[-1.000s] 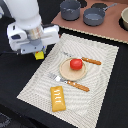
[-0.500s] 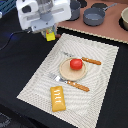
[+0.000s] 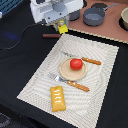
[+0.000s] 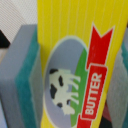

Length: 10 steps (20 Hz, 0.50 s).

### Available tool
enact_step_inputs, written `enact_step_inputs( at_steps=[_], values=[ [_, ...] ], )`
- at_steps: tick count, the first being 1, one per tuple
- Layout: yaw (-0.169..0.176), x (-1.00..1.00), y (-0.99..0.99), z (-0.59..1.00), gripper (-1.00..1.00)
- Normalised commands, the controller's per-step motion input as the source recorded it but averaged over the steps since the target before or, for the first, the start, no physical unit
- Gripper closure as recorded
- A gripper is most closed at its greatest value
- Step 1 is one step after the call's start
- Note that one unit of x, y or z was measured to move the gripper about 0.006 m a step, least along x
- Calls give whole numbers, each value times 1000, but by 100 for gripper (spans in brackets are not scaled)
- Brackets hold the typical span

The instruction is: Interact with the objects in diverse but meaningful ways.

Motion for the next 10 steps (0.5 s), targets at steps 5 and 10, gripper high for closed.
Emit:
enact_step_inputs(
  at_steps=[5,10],
  values=[
    [0,965,132,149,100],
    [0,922,205,67,100]
  ],
)
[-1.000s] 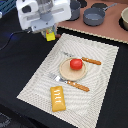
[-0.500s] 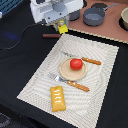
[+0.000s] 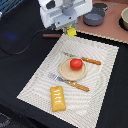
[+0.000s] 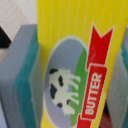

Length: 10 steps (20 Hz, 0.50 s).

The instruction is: Interact with the objects in diverse but meaningful ways.

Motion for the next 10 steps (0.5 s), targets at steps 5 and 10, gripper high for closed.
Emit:
enact_step_inputs(
  at_steps=[5,10],
  values=[
    [-1,790,405,13,100],
    [0,426,343,-82,100]
  ],
)
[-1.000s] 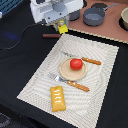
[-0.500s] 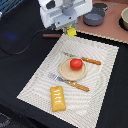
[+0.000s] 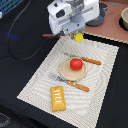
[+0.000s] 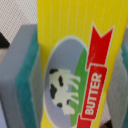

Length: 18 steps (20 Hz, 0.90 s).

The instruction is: Interact with the objects in diverse but meaningful ways.

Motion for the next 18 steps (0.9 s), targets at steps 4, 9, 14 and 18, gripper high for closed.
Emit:
enact_step_inputs(
  at_steps=[4,9,14,18],
  values=[
    [0,234,203,-226,100],
    [0,177,113,-246,100],
    [2,173,110,-173,100],
    [13,181,139,-160,100]
  ],
)
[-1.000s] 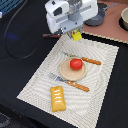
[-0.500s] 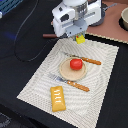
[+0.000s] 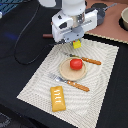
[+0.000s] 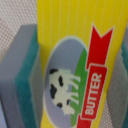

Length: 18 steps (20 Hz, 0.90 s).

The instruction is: Interact with the objects in diverse but meaningful ways.

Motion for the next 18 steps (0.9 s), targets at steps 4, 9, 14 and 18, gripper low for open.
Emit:
enact_step_inputs(
  at_steps=[4,9,14,18],
  values=[
    [20,149,169,-112,-100],
    [63,5,245,105,-100],
    [98,-265,333,477,-100],
    [139,-638,354,449,-100]
  ],
)
